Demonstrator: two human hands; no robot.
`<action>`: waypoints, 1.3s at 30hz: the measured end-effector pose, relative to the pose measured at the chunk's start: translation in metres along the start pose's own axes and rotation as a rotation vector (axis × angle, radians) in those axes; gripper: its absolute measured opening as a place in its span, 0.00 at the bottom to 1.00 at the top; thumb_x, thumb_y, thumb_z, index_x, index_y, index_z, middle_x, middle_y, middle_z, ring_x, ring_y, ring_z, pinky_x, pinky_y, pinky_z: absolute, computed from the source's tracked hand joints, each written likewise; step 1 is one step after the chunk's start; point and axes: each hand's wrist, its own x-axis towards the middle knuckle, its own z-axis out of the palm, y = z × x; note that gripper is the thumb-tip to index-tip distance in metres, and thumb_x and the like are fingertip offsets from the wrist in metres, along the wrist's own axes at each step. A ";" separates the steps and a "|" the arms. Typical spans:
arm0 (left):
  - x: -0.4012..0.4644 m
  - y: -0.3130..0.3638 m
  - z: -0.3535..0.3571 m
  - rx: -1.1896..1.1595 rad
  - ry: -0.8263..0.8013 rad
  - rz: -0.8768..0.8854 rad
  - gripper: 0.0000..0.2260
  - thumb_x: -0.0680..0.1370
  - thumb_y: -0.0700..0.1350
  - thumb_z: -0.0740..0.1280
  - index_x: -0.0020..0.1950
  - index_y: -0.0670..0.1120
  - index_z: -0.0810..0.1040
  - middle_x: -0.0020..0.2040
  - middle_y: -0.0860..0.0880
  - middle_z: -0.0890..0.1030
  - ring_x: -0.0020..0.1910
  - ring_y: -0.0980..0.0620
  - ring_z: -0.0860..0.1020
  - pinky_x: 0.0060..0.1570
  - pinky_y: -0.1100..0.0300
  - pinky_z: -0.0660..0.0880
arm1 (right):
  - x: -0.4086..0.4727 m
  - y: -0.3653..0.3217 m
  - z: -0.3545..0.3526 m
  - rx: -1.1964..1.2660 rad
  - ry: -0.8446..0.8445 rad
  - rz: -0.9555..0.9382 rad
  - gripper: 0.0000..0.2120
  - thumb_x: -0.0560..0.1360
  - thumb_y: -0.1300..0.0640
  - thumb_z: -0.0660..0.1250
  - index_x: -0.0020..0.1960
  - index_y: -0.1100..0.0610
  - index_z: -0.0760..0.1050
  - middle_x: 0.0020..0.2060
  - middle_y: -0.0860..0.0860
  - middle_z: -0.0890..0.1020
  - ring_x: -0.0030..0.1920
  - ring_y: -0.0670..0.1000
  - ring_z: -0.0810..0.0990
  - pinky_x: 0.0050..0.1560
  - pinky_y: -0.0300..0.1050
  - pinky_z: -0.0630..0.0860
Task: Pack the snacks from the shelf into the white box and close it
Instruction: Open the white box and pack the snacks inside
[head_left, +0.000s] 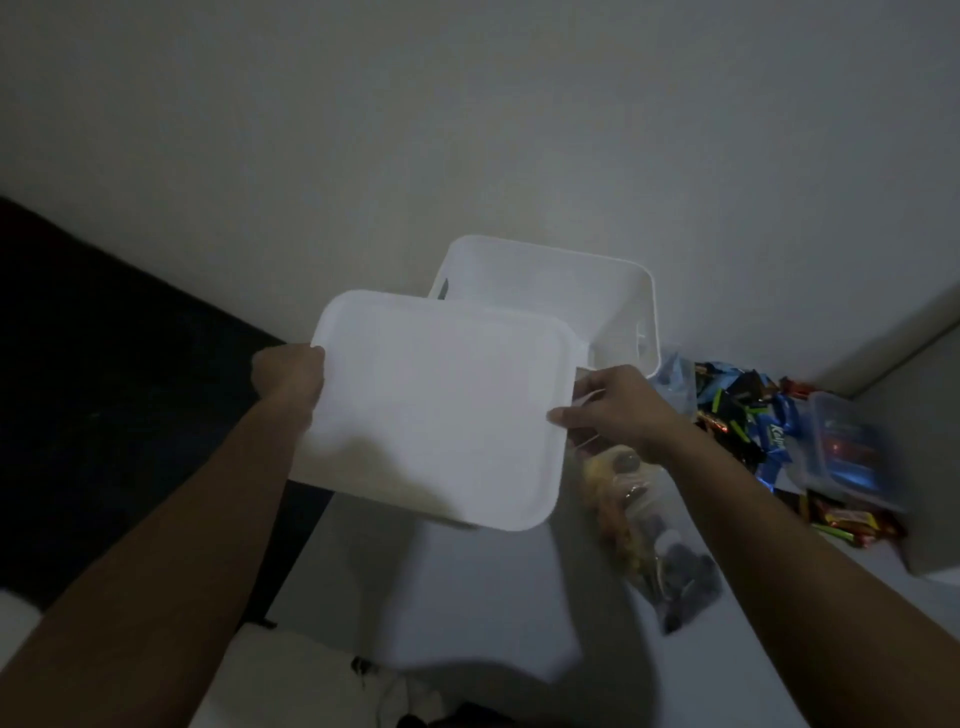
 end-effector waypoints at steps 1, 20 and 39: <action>-0.003 -0.006 -0.002 0.059 0.008 0.023 0.11 0.76 0.44 0.65 0.33 0.50 0.72 0.32 0.52 0.70 0.38 0.49 0.72 0.47 0.57 0.69 | -0.002 0.004 0.008 -0.013 -0.010 0.011 0.10 0.70 0.61 0.75 0.48 0.66 0.78 0.38 0.61 0.85 0.33 0.55 0.85 0.33 0.45 0.81; -0.011 -0.116 0.019 0.385 -0.386 -0.074 0.19 0.71 0.46 0.72 0.57 0.35 0.77 0.57 0.38 0.77 0.56 0.37 0.76 0.56 0.46 0.74 | -0.003 0.075 0.089 -0.426 -0.132 0.393 0.16 0.76 0.62 0.62 0.62 0.65 0.75 0.57 0.60 0.79 0.56 0.57 0.78 0.48 0.43 0.72; -0.110 -0.026 0.117 0.337 -0.410 0.375 0.09 0.70 0.43 0.72 0.49 0.42 0.83 0.50 0.43 0.84 0.52 0.44 0.80 0.54 0.58 0.74 | -0.008 0.027 -0.017 -0.280 -0.121 0.058 0.13 0.77 0.64 0.66 0.61 0.62 0.76 0.49 0.58 0.82 0.45 0.53 0.84 0.41 0.44 0.82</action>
